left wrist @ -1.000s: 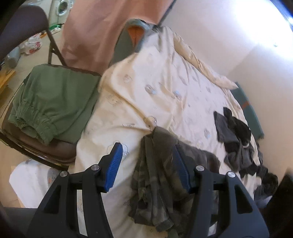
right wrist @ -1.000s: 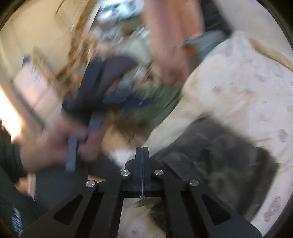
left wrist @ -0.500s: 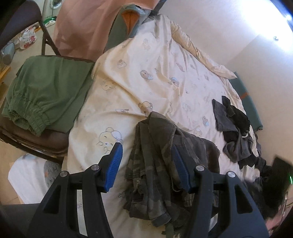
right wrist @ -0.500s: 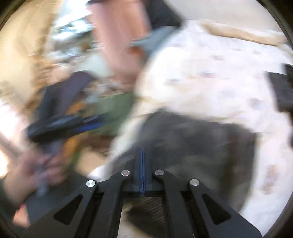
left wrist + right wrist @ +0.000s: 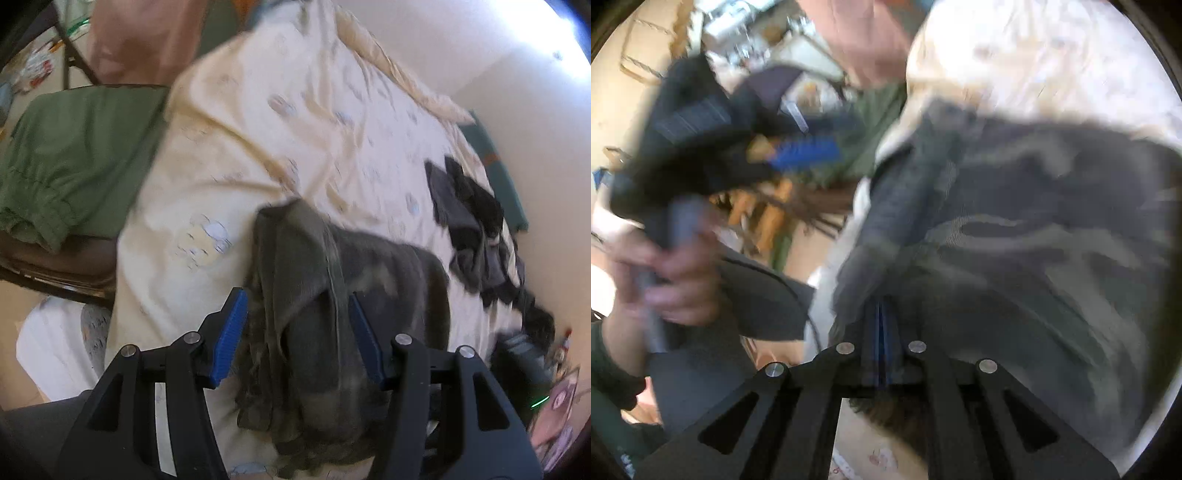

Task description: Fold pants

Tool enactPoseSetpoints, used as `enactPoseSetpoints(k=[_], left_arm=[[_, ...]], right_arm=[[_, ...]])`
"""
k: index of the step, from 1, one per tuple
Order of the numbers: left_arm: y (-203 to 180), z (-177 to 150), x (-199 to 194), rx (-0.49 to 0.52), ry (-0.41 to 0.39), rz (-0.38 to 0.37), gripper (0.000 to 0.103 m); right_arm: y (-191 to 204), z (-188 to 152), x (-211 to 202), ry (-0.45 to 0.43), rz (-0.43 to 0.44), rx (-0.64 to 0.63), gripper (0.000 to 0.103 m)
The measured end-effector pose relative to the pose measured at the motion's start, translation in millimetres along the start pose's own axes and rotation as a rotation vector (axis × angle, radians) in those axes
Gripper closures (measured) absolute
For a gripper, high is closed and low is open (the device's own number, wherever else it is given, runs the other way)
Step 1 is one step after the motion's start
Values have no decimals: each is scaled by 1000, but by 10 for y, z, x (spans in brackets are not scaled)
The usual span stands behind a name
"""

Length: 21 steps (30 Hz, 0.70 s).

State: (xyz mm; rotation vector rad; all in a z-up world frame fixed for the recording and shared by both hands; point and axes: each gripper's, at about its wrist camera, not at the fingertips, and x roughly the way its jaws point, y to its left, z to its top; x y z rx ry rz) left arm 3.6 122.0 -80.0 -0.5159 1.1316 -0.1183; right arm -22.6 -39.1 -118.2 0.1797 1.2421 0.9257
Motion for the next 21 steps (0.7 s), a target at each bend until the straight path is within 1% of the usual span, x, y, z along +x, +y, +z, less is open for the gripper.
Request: enactPoseSetpoints(k=[2,3,4,5,6,7,8,9,10,11,12,13,14,15,16,17,19,20,21], left_arm=[[-97,-77,75,31,34,-8,50],[-150,-110,128,46,52,-6,50],[-196,-144,186,63,71,0,50],[-249,-173,254,84,89,11,50],[-296,-199,318,101,103,25,50],[-320,-213,354,111,109,39,50],[-362,-241,406,141,116,69,50],[-400,-269,451,171,124,98,50],[-429,-301,507,202,138,128,50],[-444,-346,564,228,159,150,50],[-446,-393,601,249,174,171,50],[-440,-440,642,266,188,193,50],[-426,-498,685,275,207,204,50],[-416,-542,713,285,222,212,50],[-403,-571,732,299,233,219,50],[-389,-601,746,312,238,222,49],[-349,-621,763,302,252,220,49],[-317,-628,780,290,265,215,49],[-290,-630,793,278,276,208,48]], right_arm=[[-92,-50,-338,-64,35,24,99],[-159,-66,-477,-101,31,45,98],[-305,-84,-710,-168,3,88,97],[-440,-78,-846,-206,-24,122,93],[-669,-61,-997,-249,-80,195,85],[-897,-48,-1100,-278,-126,272,81],[-1065,-47,-1152,-300,-158,332,75],[-1229,-35,-1185,-326,-188,386,65],[-1400,-13,-1192,-347,-220,437,59],[-1561,-10,-1143,-351,-233,493,58],[-1706,19,-1069,-352,-192,530,58],[-1777,72,-1001,-335,-175,547,58],[-1849,94,-951,-329,-175,562,58],[-1879,125,-884,-320,-171,569,77],[-1887,166,-809,-300,-146,569,98],[-1807,213,-806,-284,-135,545,100],[-1559,246,-1021,-318,-172,417,101],[-1492,238,-1158,-336,-196,383,101],[-1531,223,-1218,-340,-216,404,102]])
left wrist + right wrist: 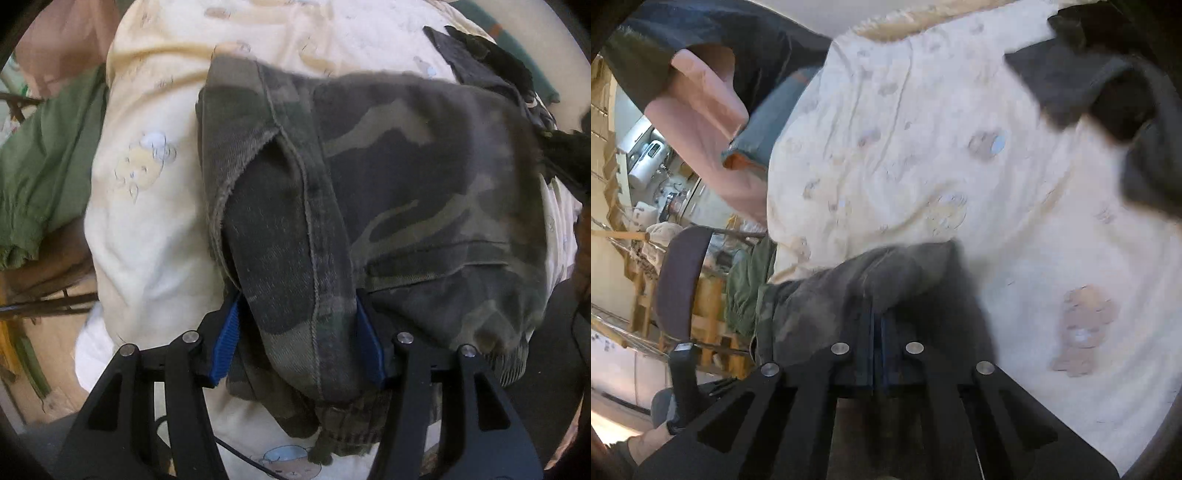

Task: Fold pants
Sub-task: 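Grasp the folded pants bundle edge with both grippers and lift it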

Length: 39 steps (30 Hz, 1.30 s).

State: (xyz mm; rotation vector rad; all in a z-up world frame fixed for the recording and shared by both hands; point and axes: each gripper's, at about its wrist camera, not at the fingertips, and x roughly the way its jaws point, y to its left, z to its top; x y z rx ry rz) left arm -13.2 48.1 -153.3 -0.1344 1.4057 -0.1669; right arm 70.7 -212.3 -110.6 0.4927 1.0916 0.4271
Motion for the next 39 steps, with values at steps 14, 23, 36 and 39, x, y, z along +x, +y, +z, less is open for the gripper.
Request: enactPoseSetpoints(k=[14,23,36,39], left_arm=[[-30,-62,-95,22,-23,9,46],[-110,-19,-28,18,22,-1,27],[257,4,-495,-147,-145,-136,7],[422,78,-402,-262,-151,-184,2]], right_arm=[[103,-215,-220,15,-138,-41,73],[597,-1228,460,461,-187,-312,79],[181,-1009,-365,227,17,-149,22],[-260,-761,-530,122,44,37,16]])
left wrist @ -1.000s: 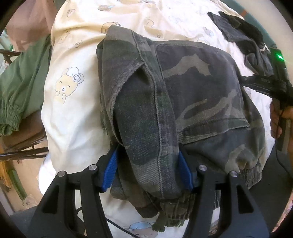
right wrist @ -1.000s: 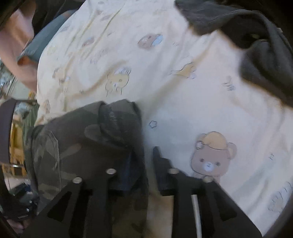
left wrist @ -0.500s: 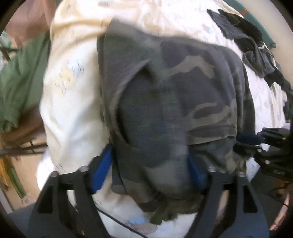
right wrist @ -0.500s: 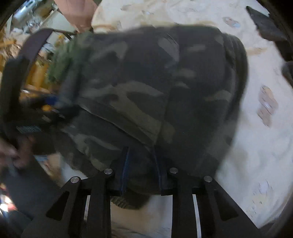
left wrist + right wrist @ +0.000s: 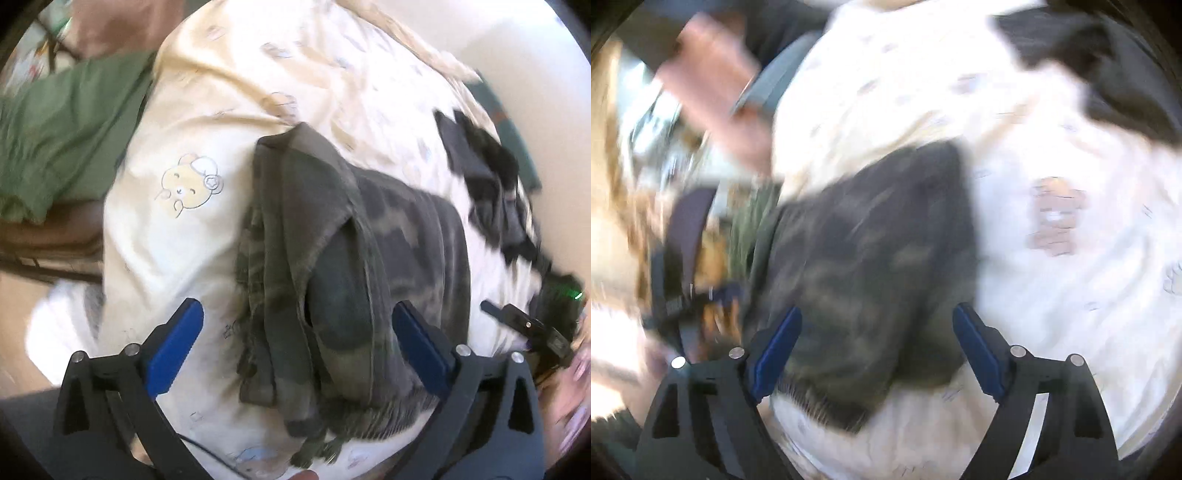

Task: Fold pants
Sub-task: 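Grasp the folded pants bundle edge with both grippers and lift it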

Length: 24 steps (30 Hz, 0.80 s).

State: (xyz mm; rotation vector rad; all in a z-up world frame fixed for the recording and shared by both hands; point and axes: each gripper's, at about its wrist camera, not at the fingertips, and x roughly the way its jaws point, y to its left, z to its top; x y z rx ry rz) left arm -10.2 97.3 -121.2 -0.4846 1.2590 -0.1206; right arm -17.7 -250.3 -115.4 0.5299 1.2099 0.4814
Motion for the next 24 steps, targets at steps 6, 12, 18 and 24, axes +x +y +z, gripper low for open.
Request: enactPoseSetpoints(k=[6,12,18,24], left_arm=[[8,101,403,-57,60,-68,2],[47,-106,721,-68,230,-64,1],[-44,-194,728,-4,271,-109,2],[-126,-195,691,39,220,-64,33]], right_arm=[[-530,225,358,94,-2,194,16],[-512,-82,624,288,107,153,15],[-240,-205,949,344,72,59,9],[55,-292,1052,259,2,-54,28]])
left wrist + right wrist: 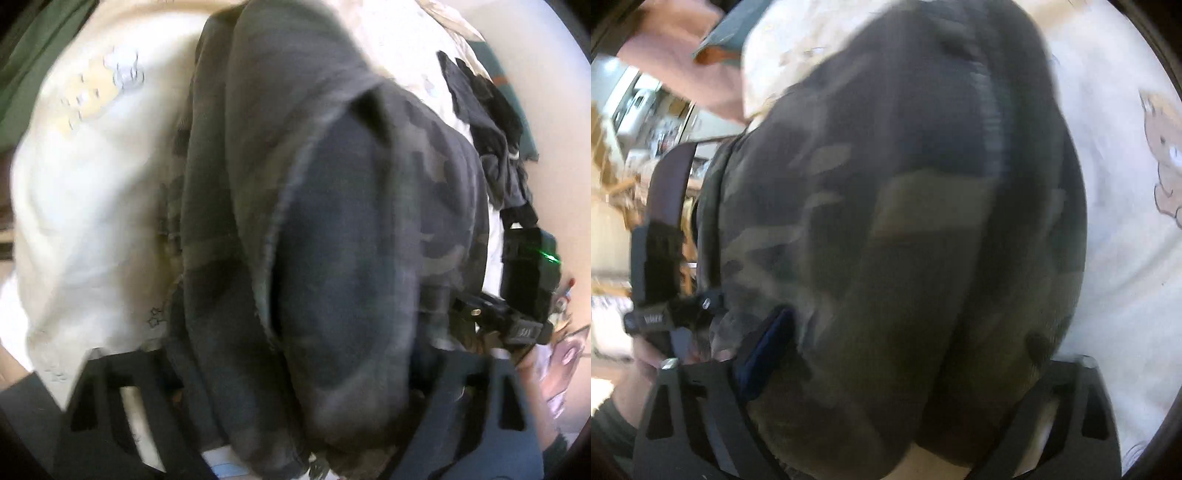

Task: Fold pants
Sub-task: 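Grasp the folded pants bundle edge with both grippers and lift it, then carry the folded bundle with both grippers onto the chair seat and release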

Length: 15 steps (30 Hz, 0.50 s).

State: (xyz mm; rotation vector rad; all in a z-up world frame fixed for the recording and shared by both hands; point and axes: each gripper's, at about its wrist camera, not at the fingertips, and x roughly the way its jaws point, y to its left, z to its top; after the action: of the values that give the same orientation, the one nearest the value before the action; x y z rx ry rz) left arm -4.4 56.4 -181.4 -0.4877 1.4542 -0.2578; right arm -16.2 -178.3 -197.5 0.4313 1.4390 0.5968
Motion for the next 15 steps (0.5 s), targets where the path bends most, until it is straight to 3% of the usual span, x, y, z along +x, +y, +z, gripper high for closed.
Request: enactPoseSetpoints(k=[1,2,3,6,8,11,15], left_arm=[[-15,-27,-65,9,-13,0,45],[-20,-27,-95,15,-22,-5,54],[-53,-44,-138,32,-32,-5,57],[-147,-119,-342,79,-82,-1,66],[-188,-190,-504,86,-103,-12,68],[-159,-271,-818,51,-144,-78,68],[-254,-411,-1289,117,-241,-109,69]], right_arm=[[69,-65,-68,-14,-1,-15,33],[108,-109,-133,-23,10,-28,45],[194,-146,-203,-42,13,-65,57],[324,-173,-328,-88,-12,-103,71],[458,-243,-472,-137,-12,-118,73],[606,-346,-767,-208,59,-136,75],[782,-427,-1156,-278,104,-176,75]])
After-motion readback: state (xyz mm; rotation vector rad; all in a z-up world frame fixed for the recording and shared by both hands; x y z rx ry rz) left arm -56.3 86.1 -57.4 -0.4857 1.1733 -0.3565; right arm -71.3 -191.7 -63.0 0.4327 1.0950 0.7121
